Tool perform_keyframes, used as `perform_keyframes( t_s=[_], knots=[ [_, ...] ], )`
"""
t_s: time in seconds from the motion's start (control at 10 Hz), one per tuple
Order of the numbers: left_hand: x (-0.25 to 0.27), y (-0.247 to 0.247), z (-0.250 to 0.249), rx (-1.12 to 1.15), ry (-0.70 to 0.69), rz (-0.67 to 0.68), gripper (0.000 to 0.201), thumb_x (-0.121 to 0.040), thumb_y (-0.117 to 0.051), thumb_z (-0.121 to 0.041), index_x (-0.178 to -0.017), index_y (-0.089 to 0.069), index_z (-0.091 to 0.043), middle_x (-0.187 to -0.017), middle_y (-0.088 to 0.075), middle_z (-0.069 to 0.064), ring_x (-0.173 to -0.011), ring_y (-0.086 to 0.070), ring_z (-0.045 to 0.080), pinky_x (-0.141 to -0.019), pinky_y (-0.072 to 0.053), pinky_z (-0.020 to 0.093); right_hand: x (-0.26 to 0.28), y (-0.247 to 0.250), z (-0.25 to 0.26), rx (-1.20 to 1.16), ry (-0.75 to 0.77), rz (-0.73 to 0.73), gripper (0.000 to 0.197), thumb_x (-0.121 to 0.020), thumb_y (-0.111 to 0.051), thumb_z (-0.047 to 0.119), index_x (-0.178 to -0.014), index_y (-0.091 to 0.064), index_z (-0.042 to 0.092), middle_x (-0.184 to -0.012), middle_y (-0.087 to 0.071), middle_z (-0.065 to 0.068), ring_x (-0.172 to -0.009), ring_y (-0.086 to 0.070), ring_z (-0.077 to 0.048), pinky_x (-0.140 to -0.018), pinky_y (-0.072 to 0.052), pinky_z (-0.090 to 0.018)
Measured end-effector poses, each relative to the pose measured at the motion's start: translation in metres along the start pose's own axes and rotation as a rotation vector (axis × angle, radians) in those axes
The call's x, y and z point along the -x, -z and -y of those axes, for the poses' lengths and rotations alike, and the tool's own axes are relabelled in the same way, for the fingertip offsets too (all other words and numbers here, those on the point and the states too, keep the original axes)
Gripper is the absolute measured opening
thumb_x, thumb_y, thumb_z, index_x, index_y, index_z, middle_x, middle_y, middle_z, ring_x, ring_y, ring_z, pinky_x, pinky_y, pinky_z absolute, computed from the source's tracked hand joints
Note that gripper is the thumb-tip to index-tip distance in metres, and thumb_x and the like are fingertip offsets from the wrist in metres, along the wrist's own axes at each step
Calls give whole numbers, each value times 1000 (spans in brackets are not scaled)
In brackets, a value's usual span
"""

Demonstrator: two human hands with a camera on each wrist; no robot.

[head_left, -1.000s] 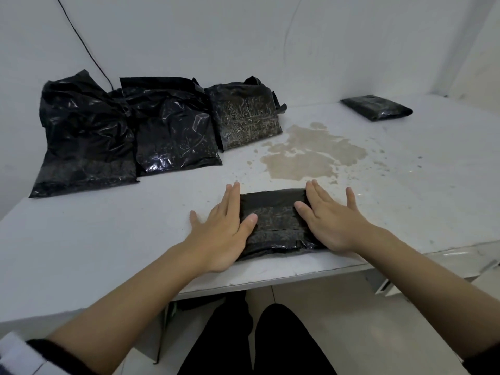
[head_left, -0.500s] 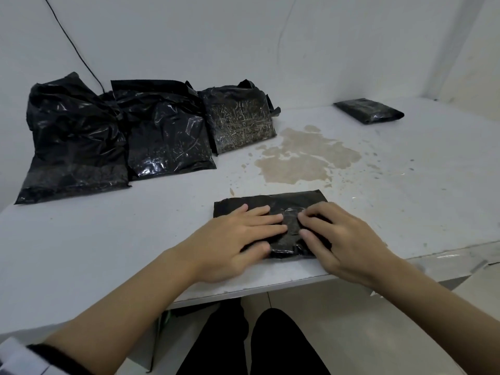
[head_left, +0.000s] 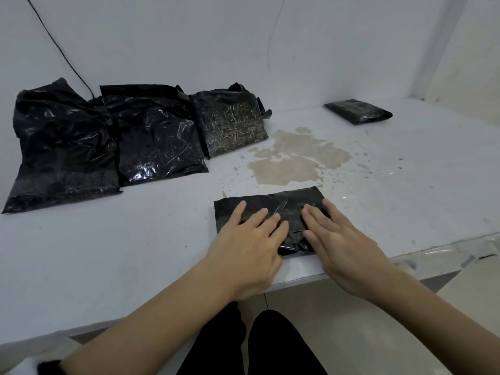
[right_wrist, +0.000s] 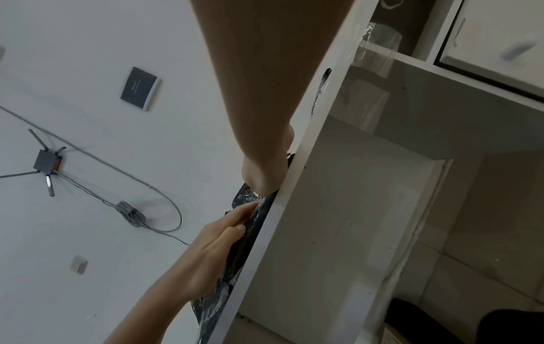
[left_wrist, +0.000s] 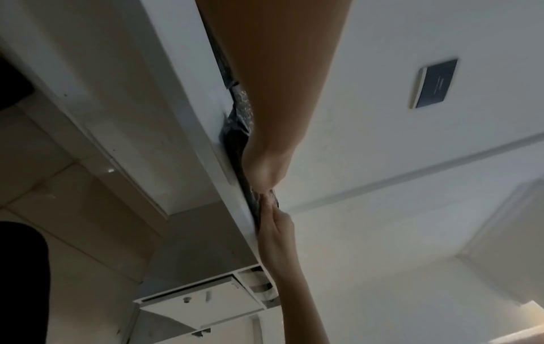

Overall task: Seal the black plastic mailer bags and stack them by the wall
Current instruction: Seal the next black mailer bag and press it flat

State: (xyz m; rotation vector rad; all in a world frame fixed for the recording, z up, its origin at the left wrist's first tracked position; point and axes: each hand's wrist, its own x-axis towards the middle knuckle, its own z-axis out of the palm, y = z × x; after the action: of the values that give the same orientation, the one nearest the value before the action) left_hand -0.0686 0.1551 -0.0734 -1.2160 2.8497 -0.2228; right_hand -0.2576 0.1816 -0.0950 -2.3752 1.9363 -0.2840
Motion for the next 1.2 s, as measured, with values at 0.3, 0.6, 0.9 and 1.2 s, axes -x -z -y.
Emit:
perform_keyframes(
  t_s=[0.3,0.6,0.9,1.2],
  knots=[
    [-22,-15,-15,178,24,-137,66,-88,-12,-52,-120,-49,-9,-135,-45,6,-137,-35,23,-111,-29,48,7,-14,-1,24,-88,6,110,-60,42,63,-152,3,17,-160,11,2,-146,7,-9,-114,10,-30],
    [-25,-27,-10,103,21,-24,101,-61,45,-62,-150,3,-41,-159,-10,-7,-147,-7,20,-116,-3,48,71,-39,34,-1232,-503,-903,16,-85,-60,5,-77,-67,17,-67,-58,6,-62,-49,-12,-56,-40,-23],
    [-25,-28,-11,85,26,-20,103,-57,48,-61,-150,7,-40,-160,-7,-7,-148,-3,21,-116,-1,50,63,-33,-17,-2532,-697,-771,86,-26,-89,6,-106,-55,5,-106,-64,-11,-108,-60,-29,-104,-40,-44],
    [-26,-29,-11,66,27,-19,106,-54,50,-61,-150,8,-40,-159,-6,-7,-148,-1,20,-116,-1,50,72,-33,-18,-2516,-1020,-1001,9,-90,-51,9,-99,-52,7,-89,-51,-3,-82,-56,-13,-77,-45,-27]
  ],
)
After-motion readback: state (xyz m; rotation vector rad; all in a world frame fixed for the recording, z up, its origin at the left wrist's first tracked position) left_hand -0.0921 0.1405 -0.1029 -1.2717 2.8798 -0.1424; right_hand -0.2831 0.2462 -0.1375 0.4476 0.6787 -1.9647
